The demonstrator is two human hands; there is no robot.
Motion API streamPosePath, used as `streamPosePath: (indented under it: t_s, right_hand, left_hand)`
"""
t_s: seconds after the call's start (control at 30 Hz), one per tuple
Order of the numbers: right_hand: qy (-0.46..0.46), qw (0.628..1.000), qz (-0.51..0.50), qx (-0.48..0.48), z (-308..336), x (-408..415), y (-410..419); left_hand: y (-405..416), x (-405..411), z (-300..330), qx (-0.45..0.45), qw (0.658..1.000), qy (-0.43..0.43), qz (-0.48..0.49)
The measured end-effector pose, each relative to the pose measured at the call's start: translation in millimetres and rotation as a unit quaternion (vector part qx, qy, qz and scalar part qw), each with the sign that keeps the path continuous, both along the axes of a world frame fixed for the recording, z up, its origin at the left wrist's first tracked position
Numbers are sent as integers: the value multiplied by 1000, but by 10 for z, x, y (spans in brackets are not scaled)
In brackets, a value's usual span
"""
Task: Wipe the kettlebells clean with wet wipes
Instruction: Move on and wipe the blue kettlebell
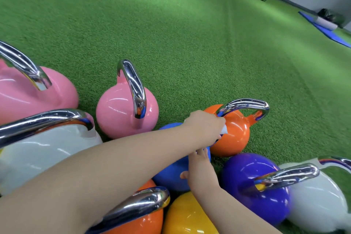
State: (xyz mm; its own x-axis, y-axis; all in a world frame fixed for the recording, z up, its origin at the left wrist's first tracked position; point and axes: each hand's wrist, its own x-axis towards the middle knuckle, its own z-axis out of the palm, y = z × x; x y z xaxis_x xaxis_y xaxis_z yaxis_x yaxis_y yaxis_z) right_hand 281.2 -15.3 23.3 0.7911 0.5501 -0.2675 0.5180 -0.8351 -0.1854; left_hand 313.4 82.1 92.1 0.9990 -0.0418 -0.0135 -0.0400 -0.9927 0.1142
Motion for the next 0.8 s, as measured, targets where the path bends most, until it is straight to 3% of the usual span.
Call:
streamPosePath:
  t_s: [0.07, 0.2, 0.3, 0.37, 0.4, 0.47, 0.53, 0.63, 0.8]
  right_hand:
    - [-51, 996, -55, 46, 18, 24, -25]
    - [43, 998, 20, -44, 111, -60, 10]
    - [35, 999, 20, -13, 54, 10, -1]
    - [30, 998, 18, -42, 27, 1, 6]
    - [28, 998, 25, -53, 25, 3, 9]
    - [27, 997, 29, -62, 30, 23, 29]
    - [30, 997, 37, -65, 36, 15, 26]
    - [32, 995, 41, -82, 42, 25, 24]
    - [43, 995, 33, -79, 42, 26, 32]
  left_hand:
    - [-33, 20, -5, 28, 999, -10, -27]
    - [64, -181, -87, 75, 987, -113, -89]
    - [229, -379, -233, 55, 981, -177, -54]
    - [372, -526, -354, -45, 983, -176, 1]
    - [440, -595, -410, -157, 976, -150, 23]
    - [507, -704, -515, -345, 929, -121, 55]
    - [529, -749, -659, -440, 886, -123, 77]
    - [574, -846, -942, -513, 844, -114, 110]
    - [590, -995, -1207, -496, 849, -154, 97]
